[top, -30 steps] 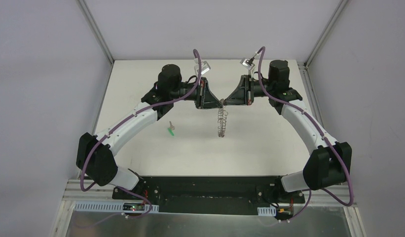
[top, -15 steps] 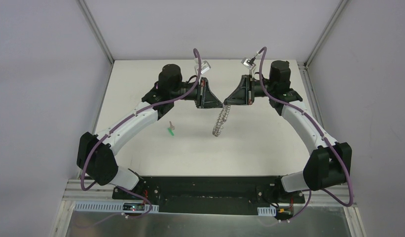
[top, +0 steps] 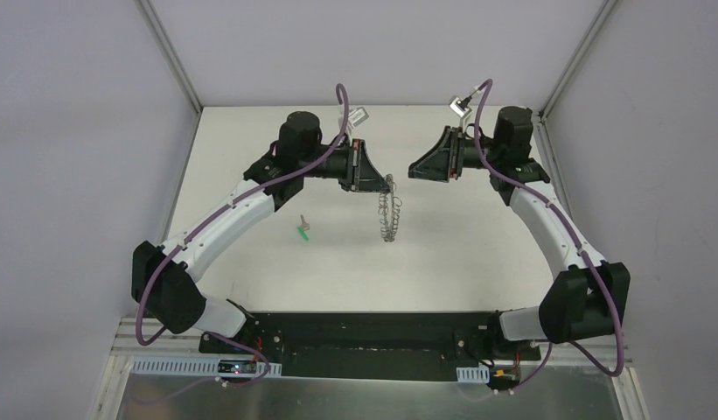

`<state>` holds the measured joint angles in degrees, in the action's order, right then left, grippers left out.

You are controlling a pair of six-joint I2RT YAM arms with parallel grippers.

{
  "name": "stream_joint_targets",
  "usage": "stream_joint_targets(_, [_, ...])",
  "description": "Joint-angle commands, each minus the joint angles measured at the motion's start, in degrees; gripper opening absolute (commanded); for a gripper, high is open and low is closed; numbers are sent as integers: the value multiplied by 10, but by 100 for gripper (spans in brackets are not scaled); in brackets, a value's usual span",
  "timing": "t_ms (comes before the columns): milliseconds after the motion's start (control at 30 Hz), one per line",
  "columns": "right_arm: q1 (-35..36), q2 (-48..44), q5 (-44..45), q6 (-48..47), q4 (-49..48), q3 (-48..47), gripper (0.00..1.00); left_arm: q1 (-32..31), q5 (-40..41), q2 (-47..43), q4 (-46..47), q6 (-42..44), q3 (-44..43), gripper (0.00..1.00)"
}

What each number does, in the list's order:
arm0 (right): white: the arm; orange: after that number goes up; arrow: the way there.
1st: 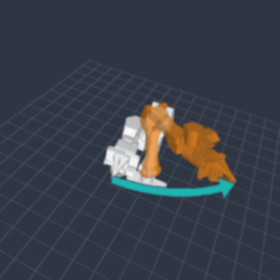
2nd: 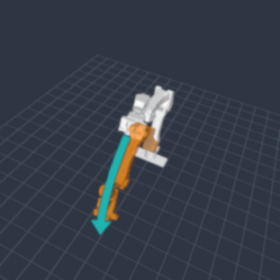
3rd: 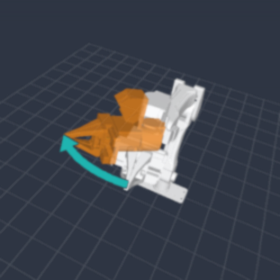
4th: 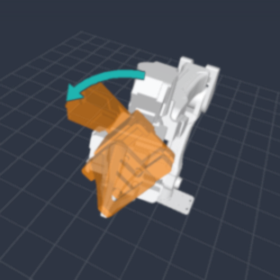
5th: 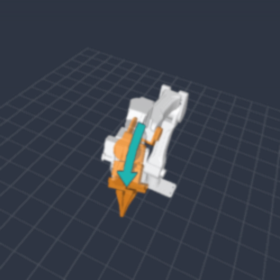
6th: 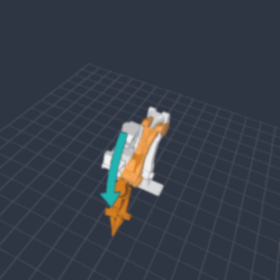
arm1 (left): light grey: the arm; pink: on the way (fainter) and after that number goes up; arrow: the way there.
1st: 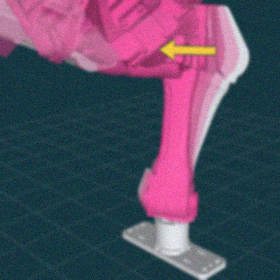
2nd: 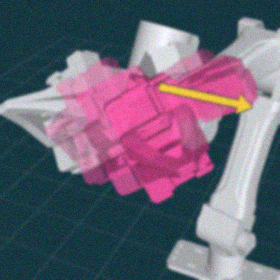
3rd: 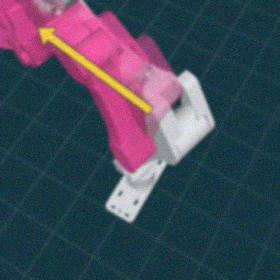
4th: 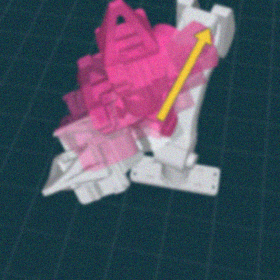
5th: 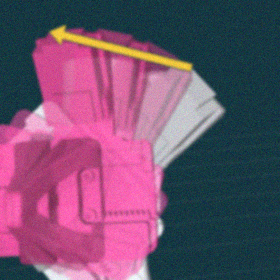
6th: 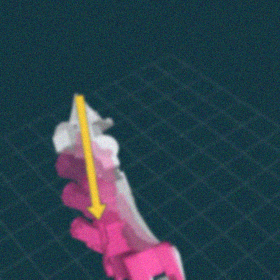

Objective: Put the keys on the keyring

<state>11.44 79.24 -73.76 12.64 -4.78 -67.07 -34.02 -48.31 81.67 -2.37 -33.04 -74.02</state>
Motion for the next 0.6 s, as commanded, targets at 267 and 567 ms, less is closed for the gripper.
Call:
stream_joint_targets(267, [-10,-25,-1,1,-24,11,54,7,32,-21,131,-263,43,0])
stream_joint_targets(567, [-10,-18,-11,3,-30,15,48,8,34,-12,165,-275,67,0])
